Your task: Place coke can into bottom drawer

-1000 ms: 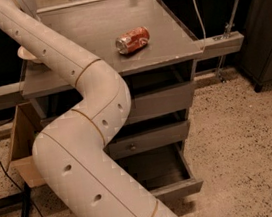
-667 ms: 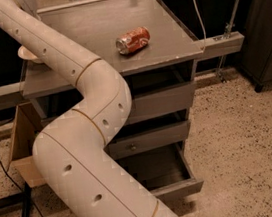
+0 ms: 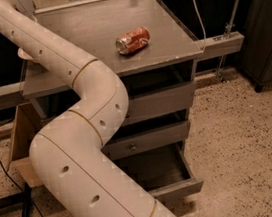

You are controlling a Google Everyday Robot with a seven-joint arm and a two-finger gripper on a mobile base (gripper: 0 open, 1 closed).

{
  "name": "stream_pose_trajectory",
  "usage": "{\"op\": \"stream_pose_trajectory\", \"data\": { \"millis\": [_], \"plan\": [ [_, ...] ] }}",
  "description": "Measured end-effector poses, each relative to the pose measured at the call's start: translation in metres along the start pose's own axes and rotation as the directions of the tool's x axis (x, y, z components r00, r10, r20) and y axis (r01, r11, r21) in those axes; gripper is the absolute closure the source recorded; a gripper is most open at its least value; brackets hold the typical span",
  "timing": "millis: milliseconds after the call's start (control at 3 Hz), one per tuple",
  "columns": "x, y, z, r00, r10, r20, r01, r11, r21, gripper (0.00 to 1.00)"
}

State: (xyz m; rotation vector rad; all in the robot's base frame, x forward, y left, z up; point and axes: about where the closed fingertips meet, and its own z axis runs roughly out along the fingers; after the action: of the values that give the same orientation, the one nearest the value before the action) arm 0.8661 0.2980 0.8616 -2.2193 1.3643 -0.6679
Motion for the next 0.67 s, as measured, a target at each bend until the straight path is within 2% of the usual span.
{"op": "stream_pose_trajectory", "data": {
  "millis": [333, 667],
  "plan": [
    [-0.0117, 0.003, 0.0027, 1.0, -0.004, 0.005, 0.004, 1.0, -0.002, 0.0],
    [-0.0107, -0.0006, -0.0021, 1.0, -0.004, 0.005, 0.004, 1.0, -0.002, 0.0]
  ]
}}
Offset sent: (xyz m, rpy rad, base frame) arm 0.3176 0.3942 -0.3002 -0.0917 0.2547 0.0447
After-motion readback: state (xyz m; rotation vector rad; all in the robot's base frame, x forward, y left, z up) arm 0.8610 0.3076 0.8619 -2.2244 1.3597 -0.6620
